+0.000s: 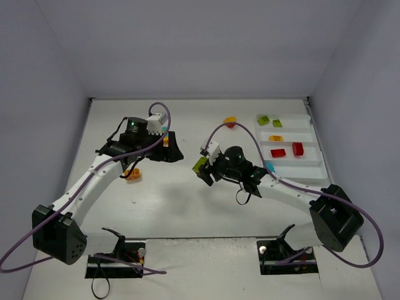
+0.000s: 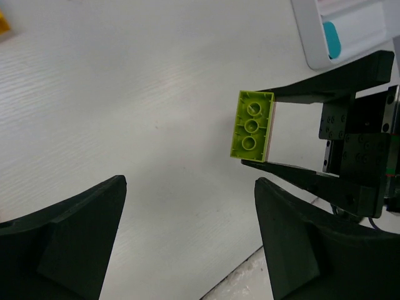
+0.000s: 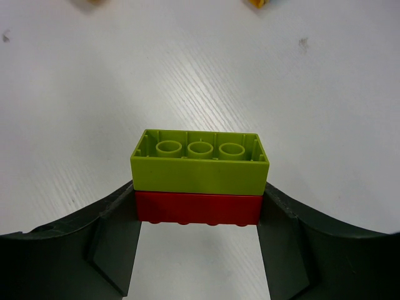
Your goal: Sort the legos into containers by color
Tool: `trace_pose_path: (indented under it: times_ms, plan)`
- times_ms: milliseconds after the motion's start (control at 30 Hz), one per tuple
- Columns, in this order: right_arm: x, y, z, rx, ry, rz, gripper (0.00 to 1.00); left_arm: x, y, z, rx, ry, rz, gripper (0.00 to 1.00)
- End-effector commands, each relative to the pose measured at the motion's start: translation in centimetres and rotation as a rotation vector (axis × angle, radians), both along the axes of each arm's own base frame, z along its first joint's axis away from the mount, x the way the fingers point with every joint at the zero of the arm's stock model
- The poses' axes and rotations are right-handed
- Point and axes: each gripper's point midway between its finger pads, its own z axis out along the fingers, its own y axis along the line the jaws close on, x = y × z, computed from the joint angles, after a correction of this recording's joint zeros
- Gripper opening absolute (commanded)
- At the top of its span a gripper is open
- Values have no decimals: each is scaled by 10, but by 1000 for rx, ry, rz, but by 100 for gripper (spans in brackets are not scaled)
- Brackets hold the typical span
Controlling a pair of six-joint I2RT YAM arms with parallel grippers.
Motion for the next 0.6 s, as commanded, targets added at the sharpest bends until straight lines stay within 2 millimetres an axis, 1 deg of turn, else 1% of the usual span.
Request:
trace_pose_path:
  times_ms: [0, 67, 100, 200, 300, 400, 567]
  plan:
    - [-1, 20, 63, 153, -148, 85, 2, -13, -32, 31, -107, -90, -176, 77]
    - [-5, 22, 68, 169, -149, 110, 3, -21, -46, 37, -126, -104, -229, 76]
    - [-6, 22, 72, 177, -154, 117, 3, -22, -49, 40, -133, -111, -235, 76]
    - [-10, 24, 81, 194, -164, 138, 4, -21, -57, 43, -151, -107, -238, 76]
    - [-10, 23, 81, 188, -162, 136, 5, -21, -67, 46, -171, -107, -243, 76]
    - [-9, 23, 81, 189, -161, 133, 5, -18, -76, 38, -157, -88, -239, 76]
    - [-10, 23, 80, 187, -163, 132, 6, -11, -83, 22, -131, -35, -214, 73]
